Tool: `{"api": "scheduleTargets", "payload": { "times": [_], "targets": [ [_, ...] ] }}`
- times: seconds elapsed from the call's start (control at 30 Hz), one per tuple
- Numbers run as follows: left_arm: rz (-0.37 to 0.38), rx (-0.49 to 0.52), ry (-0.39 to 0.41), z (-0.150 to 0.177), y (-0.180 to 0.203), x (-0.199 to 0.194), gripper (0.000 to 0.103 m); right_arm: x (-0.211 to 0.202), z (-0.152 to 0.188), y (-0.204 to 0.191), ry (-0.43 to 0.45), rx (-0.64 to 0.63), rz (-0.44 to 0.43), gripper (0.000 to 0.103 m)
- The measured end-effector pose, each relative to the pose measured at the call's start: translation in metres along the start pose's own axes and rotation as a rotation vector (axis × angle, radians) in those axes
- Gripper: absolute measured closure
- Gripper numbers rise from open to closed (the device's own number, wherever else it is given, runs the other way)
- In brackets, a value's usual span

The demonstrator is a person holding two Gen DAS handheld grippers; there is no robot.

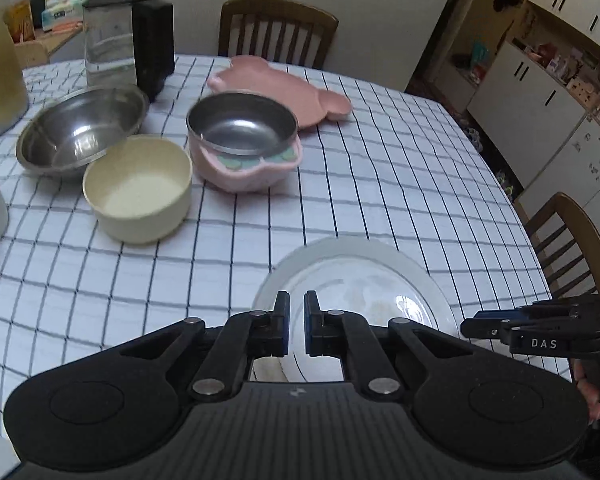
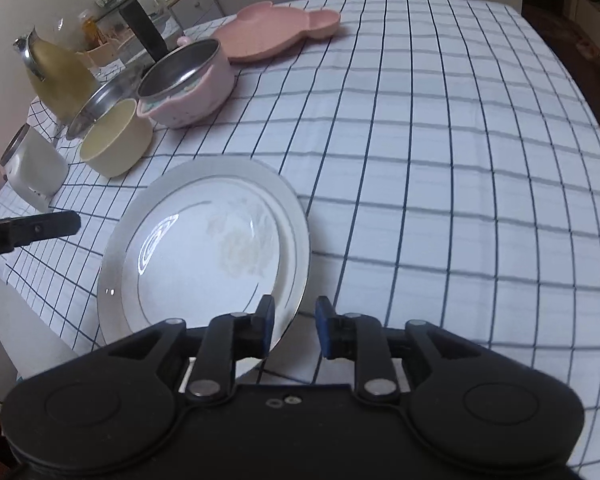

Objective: Organize plates and bowls
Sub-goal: 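Move both grippers to the rim of the pink bear-shaped plate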

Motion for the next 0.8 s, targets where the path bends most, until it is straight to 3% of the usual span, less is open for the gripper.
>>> {"api": "scheduleTargets", "payload": {
  "times": [0.1, 0.2, 0.23, 0.33, 0.6, 0.7, 0.8],
  "targets": [
    [0.001, 0.023, 0.021, -0.025, -0.002, 0.0, 0.096, -0.003, -0.021, 0.004, 0.038, -0.009, 0.017, 0.071],
    [-0.014, 0.067, 0.045, -0.053, -0.006, 0.003, 0.085, -0.007, -0.046, 0.007, 0.076, 0.014, 0.02, 0.065],
    [-0.022, 0.081, 0.054, -0.064, -0.008, 0.007, 0.074, -0.008, -0.056, 0.008, 0.095, 0.025, 0.022, 0.061],
    [-0.033, 0.09, 0.09, -0.091, -0.018, 0.013, 0.028, -0.009, -0.081, 0.009, 0.138, 0.042, 0.037, 0.053],
    [-0.1, 0.23, 0.093, -0.179, -0.037, 0.049, 0.025, 0.01, -0.138, -0.003, 0.157, 0.103, 0.087, 0.03],
    [-0.105, 0.271, 0.061, -0.216, -0.04, 0.071, 0.025, 0.018, -0.161, -0.009, 0.17, 0.138, 0.123, 0.021],
    [-0.121, 0.29, 0.021, -0.249, -0.045, 0.095, 0.025, 0.027, -0.183, -0.014, 0.174, 0.169, 0.145, 0.019]
  ]
}}
Point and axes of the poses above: each gripper's, at about its wrist camera, not at the fingertips, and x roughly the way its jaws point, y to its right, z to its underside, the point moved 3 cm from there along x, roughly the way its jaws point, and after that the axes turned 9 degrees about z, right-handed, at the moved point
